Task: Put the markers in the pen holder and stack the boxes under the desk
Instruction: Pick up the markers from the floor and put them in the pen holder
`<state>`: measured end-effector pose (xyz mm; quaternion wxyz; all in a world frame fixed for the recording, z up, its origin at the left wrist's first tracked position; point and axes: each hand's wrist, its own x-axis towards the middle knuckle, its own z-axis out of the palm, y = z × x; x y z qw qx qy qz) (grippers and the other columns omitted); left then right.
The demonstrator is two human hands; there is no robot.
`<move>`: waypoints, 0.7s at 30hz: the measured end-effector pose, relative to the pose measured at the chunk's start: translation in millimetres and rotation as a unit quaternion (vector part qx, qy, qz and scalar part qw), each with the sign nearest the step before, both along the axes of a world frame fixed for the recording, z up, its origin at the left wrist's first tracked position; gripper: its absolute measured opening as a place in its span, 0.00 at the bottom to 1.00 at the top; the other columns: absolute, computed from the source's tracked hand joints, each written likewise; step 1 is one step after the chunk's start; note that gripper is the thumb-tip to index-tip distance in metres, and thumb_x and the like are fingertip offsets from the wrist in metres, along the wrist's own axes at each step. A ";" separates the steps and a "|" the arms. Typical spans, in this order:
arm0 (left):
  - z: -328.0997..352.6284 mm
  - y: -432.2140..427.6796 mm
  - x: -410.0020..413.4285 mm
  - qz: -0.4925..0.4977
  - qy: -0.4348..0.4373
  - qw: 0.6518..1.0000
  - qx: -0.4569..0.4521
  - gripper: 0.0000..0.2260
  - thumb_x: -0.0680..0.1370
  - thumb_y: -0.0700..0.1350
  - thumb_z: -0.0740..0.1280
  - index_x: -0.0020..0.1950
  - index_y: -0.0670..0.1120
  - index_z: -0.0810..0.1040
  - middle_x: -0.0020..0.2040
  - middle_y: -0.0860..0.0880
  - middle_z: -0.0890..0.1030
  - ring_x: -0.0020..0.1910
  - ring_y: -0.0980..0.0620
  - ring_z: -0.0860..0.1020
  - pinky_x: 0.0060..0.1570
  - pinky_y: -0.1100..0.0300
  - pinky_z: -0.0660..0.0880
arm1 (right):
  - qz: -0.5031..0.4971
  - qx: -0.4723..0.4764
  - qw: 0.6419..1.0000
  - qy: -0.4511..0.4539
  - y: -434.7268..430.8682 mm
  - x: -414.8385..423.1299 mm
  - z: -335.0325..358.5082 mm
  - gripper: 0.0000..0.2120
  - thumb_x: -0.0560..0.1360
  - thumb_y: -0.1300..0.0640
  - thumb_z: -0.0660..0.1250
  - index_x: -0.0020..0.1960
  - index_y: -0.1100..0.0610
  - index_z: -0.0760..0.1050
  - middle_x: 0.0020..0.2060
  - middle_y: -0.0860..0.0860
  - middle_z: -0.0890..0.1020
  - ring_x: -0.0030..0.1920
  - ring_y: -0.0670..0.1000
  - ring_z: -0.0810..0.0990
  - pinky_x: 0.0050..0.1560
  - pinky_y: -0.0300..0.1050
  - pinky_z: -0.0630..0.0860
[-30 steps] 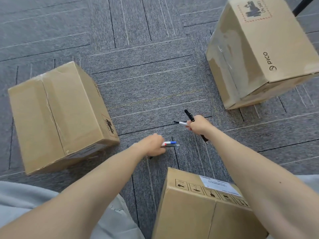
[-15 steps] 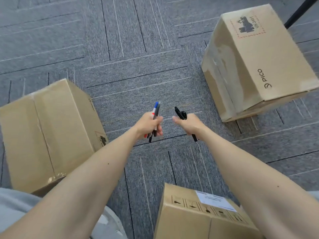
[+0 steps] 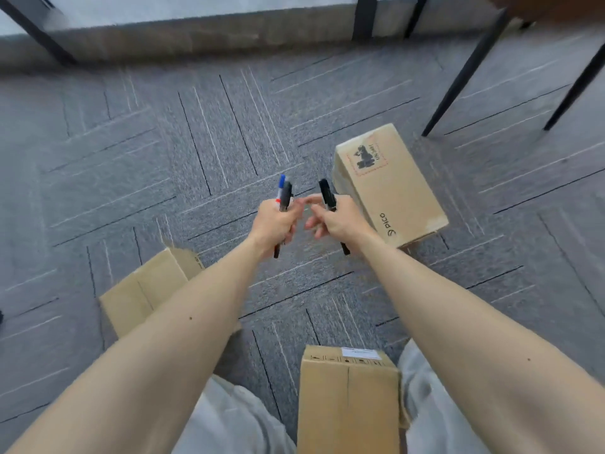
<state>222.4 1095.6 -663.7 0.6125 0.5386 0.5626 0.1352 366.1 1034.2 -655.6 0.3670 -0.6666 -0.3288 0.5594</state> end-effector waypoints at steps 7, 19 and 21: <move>250.4 12.2 149.2 -0.057 0.001 0.998 -0.001 0.17 0.75 0.49 0.73 0.32 0.47 0.69 0.24 0.47 0.70 0.21 0.51 0.67 0.23 0.59 0.65 | -0.148 -0.003 0.988 -0.036 -18.5 128.9 253.3 0.20 0.76 0.42 0.67 0.31 0.53 0.73 0.25 0.44 0.72 0.22 0.42 0.68 0.26 0.39 0.64; 551.5 -79.6 480.1 -0.240 -0.103 0.964 0.044 0.20 0.80 0.50 0.67 0.29 0.43 0.74 0.24 0.44 0.75 0.23 0.45 0.75 0.35 0.53 0.75 | -0.321 0.051 0.942 -0.080 -152.3 433.4 554.4 0.25 0.80 0.48 0.64 0.27 0.59 0.71 0.20 0.50 0.77 0.29 0.51 0.83 0.51 0.48 0.79; 582.6 -101.9 530.5 -0.287 -0.132 0.948 0.049 0.19 0.80 0.48 0.67 0.32 0.40 0.77 0.27 0.42 0.79 0.27 0.46 0.79 0.41 0.50 0.79 | -0.347 0.068 0.928 -0.119 -184.8 471.8 591.7 0.27 0.81 0.48 0.62 0.28 0.61 0.76 0.25 0.53 0.81 0.30 0.47 0.82 0.42 0.37 0.76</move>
